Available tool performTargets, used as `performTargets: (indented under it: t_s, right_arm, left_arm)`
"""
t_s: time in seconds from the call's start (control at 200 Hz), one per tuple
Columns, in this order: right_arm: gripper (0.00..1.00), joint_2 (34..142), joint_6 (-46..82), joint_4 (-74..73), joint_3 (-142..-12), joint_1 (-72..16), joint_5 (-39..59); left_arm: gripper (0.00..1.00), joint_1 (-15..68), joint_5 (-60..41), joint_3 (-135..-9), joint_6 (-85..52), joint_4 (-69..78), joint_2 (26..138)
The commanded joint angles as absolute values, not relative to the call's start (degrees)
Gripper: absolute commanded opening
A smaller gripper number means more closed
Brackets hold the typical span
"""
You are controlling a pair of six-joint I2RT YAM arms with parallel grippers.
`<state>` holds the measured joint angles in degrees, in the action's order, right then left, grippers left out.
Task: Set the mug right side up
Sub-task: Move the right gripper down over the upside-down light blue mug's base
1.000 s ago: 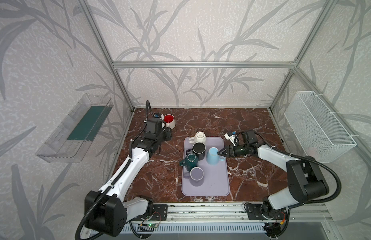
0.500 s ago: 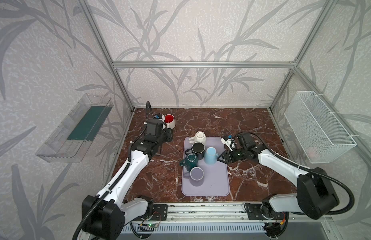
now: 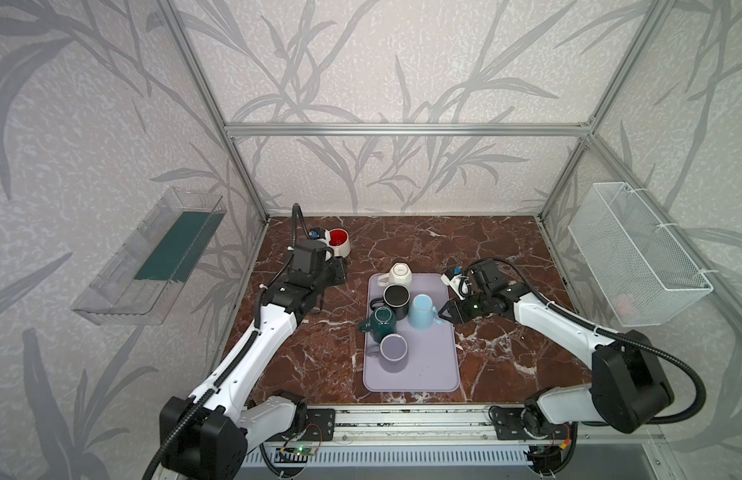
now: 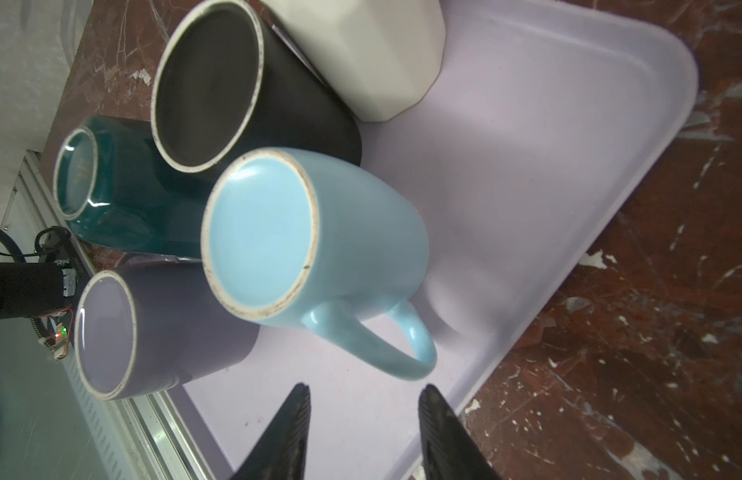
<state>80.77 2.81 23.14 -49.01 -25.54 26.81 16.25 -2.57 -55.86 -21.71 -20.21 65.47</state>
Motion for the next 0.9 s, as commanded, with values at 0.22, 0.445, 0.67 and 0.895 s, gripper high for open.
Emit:
performTargets:
  t_s: [0.22,0.445,0.67,0.895]
  right_arm:
    - [0.45,86.2,-0.8,28.5,-54.6,-32.2,12.0]
    - [0.43,87.6,-2.1,28.5,-55.8,-33.8,7.6]
    - [0.33,89.4,-2.9,27.9,-56.5,-34.2,9.3]
    - [0.25,90.7,-2.7,27.6,-57.1,-36.6,9.7]
  left_arm:
    - [0.42,16.9,-1.1,-56.6,-22.2,-21.6,64.4]
    - [0.42,17.1,-0.9,-56.5,-22.3,-22.0,64.1]
    - [0.42,17.3,-0.8,-56.6,-22.4,-21.9,64.2]
    - [0.42,17.6,-0.9,-56.8,-22.3,-22.1,64.2]
